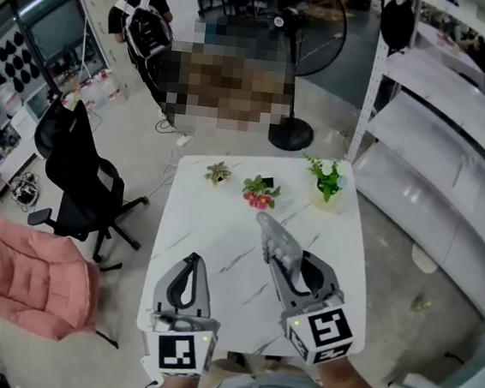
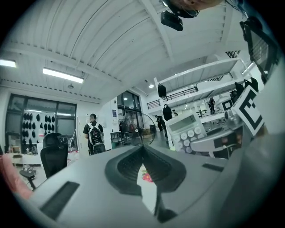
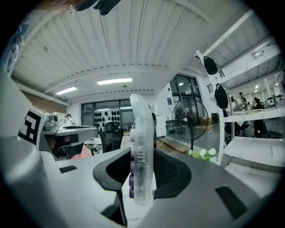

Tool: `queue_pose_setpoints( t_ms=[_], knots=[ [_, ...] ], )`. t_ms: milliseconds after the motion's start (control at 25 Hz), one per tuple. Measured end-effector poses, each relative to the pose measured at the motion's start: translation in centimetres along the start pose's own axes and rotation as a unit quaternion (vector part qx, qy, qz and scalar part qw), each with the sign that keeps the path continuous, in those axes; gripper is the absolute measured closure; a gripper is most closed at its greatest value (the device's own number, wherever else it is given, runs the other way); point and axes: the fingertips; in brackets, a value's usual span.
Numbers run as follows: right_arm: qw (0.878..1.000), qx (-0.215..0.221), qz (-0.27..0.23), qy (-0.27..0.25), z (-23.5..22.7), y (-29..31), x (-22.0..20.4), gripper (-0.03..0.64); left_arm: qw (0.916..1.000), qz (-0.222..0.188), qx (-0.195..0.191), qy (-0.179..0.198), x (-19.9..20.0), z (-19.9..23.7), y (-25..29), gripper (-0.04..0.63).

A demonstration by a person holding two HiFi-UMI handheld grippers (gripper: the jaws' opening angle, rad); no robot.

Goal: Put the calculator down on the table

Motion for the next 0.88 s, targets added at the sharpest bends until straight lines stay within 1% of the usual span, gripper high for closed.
queue_pose_setpoints(
  t_ms=[280, 480, 680, 880],
  knots=[
    [1.000, 0.005, -0.021, -0.016, 1.0, 2.8, 2.6, 0.472, 0.9994, -0.028, 0.016, 0.009, 2.0, 3.6, 0.8, 0.588],
    [0.999, -0.013, -0.025, -0.023, 1.0, 4.1, 3.3, 0.472, 0.9991, -0.039, 0.006, 0.014, 2.7, 5.3, 1.7, 0.588],
    [0.999, -0.035, -0.013, -0.022, 0.4, 4.6, 2.4, 0.472, 0.9993, -0.036, -0.009, 0.010, 2.2, 5.9, 3.0, 0.588],
    [0.998, -0.053, 0.022, -0.013, -0.3, 4.5, -0.3, 0.472, 0.9994, -0.016, -0.032, 0.001, 0.3, 5.2, 4.2, 0.588]
  ],
)
Point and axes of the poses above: the fingertips, and each gripper's own axes: y forward along the fingers, z to its left, x out of its top, and after that the axes turned 6 degrees about -y, right-handed
